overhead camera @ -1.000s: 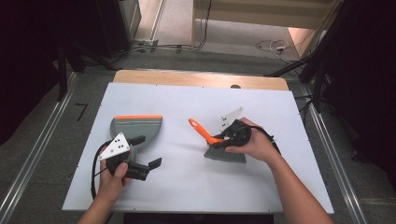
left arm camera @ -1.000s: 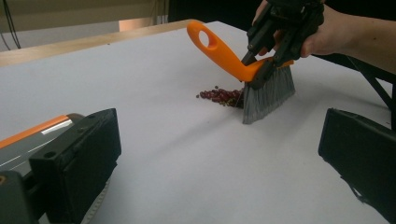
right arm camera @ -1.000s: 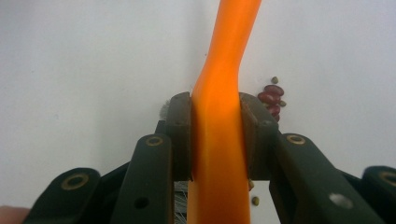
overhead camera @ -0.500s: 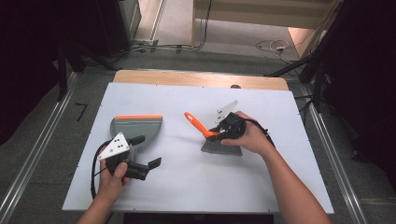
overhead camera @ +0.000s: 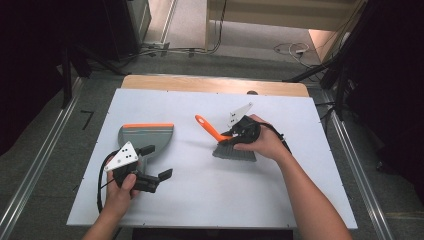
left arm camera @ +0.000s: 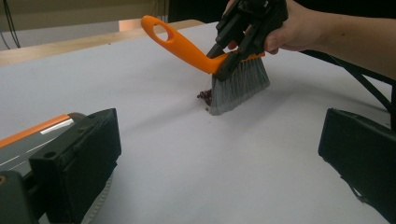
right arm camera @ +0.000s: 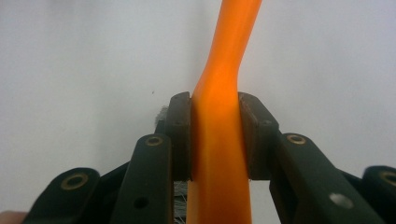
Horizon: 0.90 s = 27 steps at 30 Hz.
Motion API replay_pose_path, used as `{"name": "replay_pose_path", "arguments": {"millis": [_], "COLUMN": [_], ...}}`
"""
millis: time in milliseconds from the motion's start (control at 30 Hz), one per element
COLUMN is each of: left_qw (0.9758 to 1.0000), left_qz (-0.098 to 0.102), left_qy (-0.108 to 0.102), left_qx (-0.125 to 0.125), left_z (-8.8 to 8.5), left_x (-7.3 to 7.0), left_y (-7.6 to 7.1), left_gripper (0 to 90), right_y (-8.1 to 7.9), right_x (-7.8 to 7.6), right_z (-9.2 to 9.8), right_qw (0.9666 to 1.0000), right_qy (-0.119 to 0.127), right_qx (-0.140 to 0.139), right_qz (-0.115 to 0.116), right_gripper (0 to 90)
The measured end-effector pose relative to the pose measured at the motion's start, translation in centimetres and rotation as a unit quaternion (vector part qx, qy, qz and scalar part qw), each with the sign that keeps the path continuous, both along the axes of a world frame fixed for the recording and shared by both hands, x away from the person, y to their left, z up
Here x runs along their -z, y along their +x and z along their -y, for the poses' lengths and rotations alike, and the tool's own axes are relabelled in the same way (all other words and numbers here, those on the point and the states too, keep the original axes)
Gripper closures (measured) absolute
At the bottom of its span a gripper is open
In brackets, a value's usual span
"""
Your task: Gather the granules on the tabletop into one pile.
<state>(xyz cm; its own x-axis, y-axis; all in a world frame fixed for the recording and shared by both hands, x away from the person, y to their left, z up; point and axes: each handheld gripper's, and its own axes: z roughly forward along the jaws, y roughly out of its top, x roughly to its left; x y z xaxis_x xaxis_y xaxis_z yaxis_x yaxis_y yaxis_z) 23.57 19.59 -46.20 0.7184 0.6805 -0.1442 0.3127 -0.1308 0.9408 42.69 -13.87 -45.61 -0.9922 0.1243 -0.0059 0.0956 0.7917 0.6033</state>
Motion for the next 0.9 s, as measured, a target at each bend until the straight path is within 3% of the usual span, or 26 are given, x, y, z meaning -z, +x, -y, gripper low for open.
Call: {"name": "replay_pose_path", "arguments": {"millis": [267, 567, 700, 900], "left_qw": [1.0, 1.0, 1.0, 1.0], "left_qz": [0.0, 0.0, 0.0, 0.0], "left_qy": [-0.001, 0.0, 0.0, 0.0], "left_qx": [0.0, 0.0, 0.0, 0.001], "left_z": [-0.1, -0.1, -0.1, -0.1], "left_x": [0.0, 0.0, 0.0, 0.0], "left_y": [0.0, 0.0, 0.0, 0.0], "left_gripper": [0.0, 0.0, 0.0, 0.0], "right_y": [0.6, 0.1, -0.3, -1.1], "right_x": [0.0, -0.7, -1.3, -3.1], "right_z": [-0.2, 0.4, 0.8, 1.1], "right_qw": [1.0, 0.9995, 0.9989, 0.9983], "right_qy": [0.004, 0.01, 0.021, 0.036], "right_qx": [0.001, 0.017, 0.017, 0.026], "right_qz": [0.001, -0.026, -0.039, -0.039], "right_gripper": [66.8, 67.3, 67.6, 67.7]}}
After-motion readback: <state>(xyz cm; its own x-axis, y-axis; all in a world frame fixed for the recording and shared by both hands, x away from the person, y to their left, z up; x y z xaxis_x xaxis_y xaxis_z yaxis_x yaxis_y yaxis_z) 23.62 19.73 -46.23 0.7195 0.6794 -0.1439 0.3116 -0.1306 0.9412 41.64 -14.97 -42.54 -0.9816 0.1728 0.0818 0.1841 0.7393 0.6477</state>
